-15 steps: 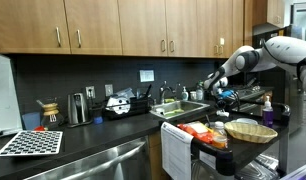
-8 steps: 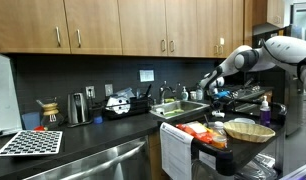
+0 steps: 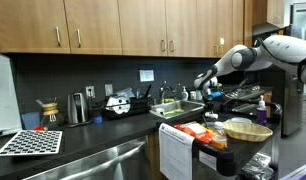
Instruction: Move the white napkin backwards then use it to wipe the top shelf of the service trolley.
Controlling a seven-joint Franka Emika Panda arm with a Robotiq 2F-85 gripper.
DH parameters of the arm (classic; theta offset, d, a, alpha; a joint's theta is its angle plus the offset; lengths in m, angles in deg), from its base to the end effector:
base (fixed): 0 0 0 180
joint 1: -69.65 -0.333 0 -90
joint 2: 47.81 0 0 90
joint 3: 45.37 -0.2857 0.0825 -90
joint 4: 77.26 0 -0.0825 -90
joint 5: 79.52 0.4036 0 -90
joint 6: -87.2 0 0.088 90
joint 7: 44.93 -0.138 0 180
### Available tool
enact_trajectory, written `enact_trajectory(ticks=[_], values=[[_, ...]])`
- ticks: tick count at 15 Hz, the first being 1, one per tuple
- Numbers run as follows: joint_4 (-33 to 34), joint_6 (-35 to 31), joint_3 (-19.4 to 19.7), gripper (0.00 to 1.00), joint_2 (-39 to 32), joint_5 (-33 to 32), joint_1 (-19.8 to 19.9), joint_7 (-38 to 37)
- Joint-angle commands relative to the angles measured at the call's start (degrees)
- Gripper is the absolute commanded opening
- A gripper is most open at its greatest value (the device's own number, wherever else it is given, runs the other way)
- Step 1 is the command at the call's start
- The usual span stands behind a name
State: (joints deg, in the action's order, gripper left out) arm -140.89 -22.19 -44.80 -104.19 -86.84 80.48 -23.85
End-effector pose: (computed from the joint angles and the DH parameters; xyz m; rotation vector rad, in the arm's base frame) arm 0.7191 -0.1564 0.1411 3.0367 0.3451 -0.3262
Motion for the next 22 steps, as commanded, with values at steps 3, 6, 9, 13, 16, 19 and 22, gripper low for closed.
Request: enact_trajectory(ticks=[3,6,9,13,16,19,22], values=[[-7.37,-3.22,-2.78,0.0,2.41,1.97,-2.65,-0.23],[-10.03,-3.75,-3.97,0.0,3.62,2.4,-4.07,-0.36],[-12.55,-4.47,-5.04,0.0,4.55,2.99,-5.59,-0.54],[-15.43,-5.41,-6.47,0.0,5.54,3.79,-7.8,-0.78],[-16.86,-6.14,-7.35,0.0,5.84,3.65,-9.67,-0.9],[-17.32,-6.31,-8.17,0.0,5.71,3.55,-11.44,-1.02],[-17.41,-6.03,-8.59,0.0,5.67,3.45,-12.79,-0.99]])
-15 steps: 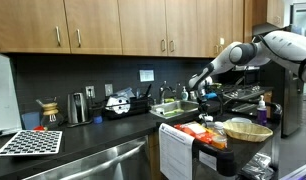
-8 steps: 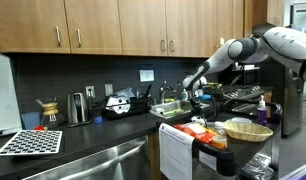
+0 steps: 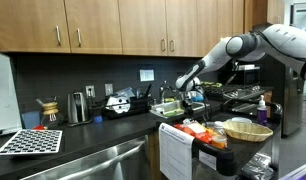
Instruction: Move the white napkin backwards then use it to wipe the top shelf of the service trolley.
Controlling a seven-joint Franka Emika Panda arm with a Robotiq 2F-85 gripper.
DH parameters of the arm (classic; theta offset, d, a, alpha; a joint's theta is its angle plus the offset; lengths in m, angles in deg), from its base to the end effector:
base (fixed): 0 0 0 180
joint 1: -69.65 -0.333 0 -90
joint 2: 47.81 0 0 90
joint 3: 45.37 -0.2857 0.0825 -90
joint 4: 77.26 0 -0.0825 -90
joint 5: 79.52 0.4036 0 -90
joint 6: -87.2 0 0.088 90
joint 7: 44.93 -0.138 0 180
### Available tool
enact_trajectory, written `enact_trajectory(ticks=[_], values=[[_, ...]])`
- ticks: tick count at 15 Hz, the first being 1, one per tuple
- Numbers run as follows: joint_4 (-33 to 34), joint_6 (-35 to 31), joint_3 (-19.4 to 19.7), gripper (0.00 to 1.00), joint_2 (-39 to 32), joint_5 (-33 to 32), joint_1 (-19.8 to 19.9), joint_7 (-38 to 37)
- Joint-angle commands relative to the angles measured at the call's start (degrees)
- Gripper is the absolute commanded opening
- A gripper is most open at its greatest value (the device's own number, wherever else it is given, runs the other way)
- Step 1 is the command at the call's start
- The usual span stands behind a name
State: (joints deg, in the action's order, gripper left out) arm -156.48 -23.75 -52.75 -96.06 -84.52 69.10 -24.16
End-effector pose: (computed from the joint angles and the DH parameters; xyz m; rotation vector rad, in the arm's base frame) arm 0.6806 0.0766 0.1276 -2.9556 -0.7778 0.4254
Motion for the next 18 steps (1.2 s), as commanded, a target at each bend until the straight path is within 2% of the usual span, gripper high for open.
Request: enact_trajectory(ticks=[1,10,18], values=[[-1.94,-4.33,-0.69,0.0,-2.26,1.13,-1.73,-0.66],[-1.93,-3.9,2.3,0.0,-1.33,-0.67,0.18,-0.09],[-2.3,-5.24,6.17,0.0,0.16,-0.83,5.76,0.23]])
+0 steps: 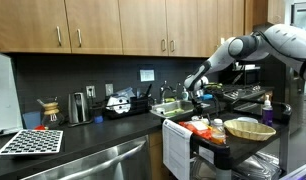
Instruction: Move the white napkin backwards then use it to wipe the top shelf of the service trolley.
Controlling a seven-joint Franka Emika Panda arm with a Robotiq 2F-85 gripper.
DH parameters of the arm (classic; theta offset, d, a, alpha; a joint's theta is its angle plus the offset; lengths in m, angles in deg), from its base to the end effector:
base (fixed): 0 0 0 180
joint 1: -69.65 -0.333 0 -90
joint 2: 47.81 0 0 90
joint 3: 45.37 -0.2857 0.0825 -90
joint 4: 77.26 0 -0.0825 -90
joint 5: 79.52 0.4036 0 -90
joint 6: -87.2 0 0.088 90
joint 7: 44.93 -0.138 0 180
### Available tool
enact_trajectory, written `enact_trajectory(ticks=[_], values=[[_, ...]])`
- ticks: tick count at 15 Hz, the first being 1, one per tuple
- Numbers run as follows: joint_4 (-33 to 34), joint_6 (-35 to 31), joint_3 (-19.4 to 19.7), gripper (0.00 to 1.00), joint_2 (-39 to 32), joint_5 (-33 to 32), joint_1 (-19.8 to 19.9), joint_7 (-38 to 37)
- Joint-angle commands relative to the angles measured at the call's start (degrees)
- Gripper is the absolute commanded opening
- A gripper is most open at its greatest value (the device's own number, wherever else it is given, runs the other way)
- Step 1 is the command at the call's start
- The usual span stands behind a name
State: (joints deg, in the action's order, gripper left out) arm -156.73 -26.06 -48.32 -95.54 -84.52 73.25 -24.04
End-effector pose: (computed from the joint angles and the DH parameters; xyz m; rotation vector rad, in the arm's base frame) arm 0.6905 -0.0198 0.1313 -3.0506 -0.5951 0.3815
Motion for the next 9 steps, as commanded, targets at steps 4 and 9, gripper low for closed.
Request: enact_trajectory(ticks=[4,9], values=[[-2.84,-3.78,3.57,0.0,0.33,-1.15,3.87,-0.36],[-3.95,-4.69,6.09,0.0,1.43,-1.38,6.19,-1.28]])
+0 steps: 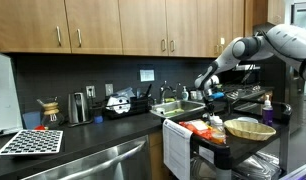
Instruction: Move the white napkin backwards then use it to wipe the top shelf of the service trolley.
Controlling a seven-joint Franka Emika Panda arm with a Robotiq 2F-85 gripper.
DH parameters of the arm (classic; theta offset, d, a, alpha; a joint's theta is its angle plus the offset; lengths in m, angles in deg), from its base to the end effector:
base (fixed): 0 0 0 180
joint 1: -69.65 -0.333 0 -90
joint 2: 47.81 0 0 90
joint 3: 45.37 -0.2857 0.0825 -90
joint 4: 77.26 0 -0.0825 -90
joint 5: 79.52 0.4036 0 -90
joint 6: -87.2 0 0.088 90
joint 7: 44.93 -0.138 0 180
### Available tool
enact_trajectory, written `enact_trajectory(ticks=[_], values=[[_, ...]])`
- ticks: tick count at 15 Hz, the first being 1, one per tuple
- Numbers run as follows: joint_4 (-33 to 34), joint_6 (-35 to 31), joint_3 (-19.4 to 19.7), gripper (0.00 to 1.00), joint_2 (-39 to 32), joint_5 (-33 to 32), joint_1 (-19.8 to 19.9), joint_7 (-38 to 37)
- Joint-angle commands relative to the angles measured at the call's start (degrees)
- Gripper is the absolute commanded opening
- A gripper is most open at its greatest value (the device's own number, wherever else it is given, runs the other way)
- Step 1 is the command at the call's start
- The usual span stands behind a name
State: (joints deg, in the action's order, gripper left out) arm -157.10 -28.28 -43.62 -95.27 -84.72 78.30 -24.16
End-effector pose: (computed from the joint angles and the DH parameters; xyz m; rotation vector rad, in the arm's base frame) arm 0.6831 -0.1309 0.1340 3.0586 0.3628 -0.3489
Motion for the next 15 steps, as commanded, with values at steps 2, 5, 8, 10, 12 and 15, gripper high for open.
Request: enact_trajectory(ticks=[2,5,8,10,12,15], values=[[-4.02,-2.94,2.22,0.0,1.52,-0.99,2.03,-1.67],[-4.98,-3.74,3.48,0.0,2.27,-0.79,3.41,-2.68],[-5.25,-4.4,4.64,0.0,2.67,-0.61,4.81,-3.84],[-5.23,-4.84,5.26,0.0,2.79,-0.49,5.64,-4.57],[-5.43,-5.32,5.9,0.0,2.89,-0.57,6.38,-5.23],[-5.56,-5.79,6.55,0.0,3.0,-0.05,7.39,-6.71]])
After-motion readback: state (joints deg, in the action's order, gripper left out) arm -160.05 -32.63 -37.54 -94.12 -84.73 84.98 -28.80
